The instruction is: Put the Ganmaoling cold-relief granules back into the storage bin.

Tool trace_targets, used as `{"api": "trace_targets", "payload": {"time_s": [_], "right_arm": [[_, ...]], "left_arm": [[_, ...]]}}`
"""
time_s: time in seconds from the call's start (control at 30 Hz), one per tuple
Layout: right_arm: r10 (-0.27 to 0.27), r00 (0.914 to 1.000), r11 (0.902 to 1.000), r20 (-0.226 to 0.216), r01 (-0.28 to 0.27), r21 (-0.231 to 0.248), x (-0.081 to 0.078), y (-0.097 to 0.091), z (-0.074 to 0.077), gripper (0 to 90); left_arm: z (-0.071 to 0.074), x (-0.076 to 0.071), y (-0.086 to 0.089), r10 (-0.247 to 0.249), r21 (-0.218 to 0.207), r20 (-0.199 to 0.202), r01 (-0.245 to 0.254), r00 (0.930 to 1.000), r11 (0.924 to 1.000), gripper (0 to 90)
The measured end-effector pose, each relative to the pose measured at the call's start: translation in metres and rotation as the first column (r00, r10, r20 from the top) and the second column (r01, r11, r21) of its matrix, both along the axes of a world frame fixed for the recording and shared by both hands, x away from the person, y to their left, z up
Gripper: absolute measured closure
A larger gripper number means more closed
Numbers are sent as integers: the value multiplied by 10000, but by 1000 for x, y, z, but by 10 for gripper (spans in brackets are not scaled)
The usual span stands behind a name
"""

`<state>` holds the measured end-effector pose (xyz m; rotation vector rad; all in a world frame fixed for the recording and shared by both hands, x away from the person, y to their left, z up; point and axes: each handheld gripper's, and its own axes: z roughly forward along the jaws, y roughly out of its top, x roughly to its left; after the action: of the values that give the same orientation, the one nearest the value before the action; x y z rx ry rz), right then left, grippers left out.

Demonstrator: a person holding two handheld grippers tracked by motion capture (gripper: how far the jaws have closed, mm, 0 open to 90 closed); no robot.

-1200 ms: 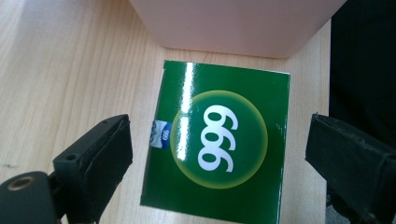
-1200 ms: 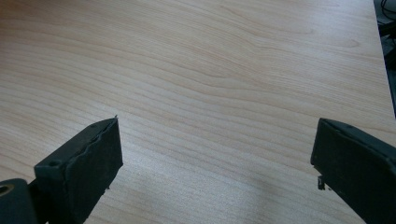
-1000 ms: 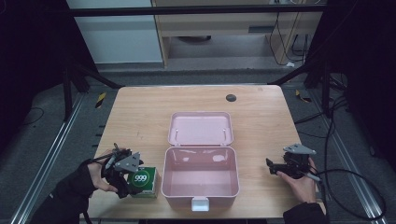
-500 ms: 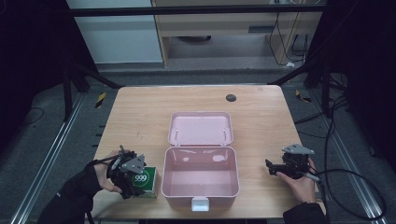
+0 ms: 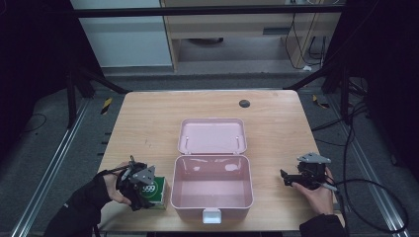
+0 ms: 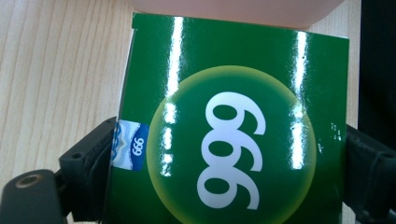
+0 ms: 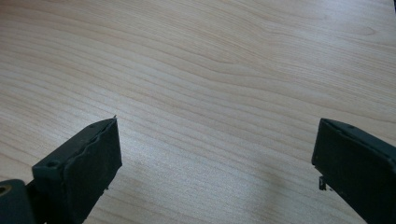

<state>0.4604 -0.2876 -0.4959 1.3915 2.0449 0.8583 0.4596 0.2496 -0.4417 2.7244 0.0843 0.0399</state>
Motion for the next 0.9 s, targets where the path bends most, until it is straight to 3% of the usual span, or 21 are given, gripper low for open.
{"api": "trace_targets", "payload": {"time_s": [0.53, 0.9], "right_arm": [[5, 10000, 10000, -52, -5, -10, 0, 0, 1, 18], [28, 10000, 10000, -66, -28, -38, -1, 0, 1, 18]], "left_arm": [[5, 0, 5, 120, -151, -213, -124, 9997, 9998, 141], [39, -2, 11, 399, -309, 21, -398, 9992, 9987, 143]]}}
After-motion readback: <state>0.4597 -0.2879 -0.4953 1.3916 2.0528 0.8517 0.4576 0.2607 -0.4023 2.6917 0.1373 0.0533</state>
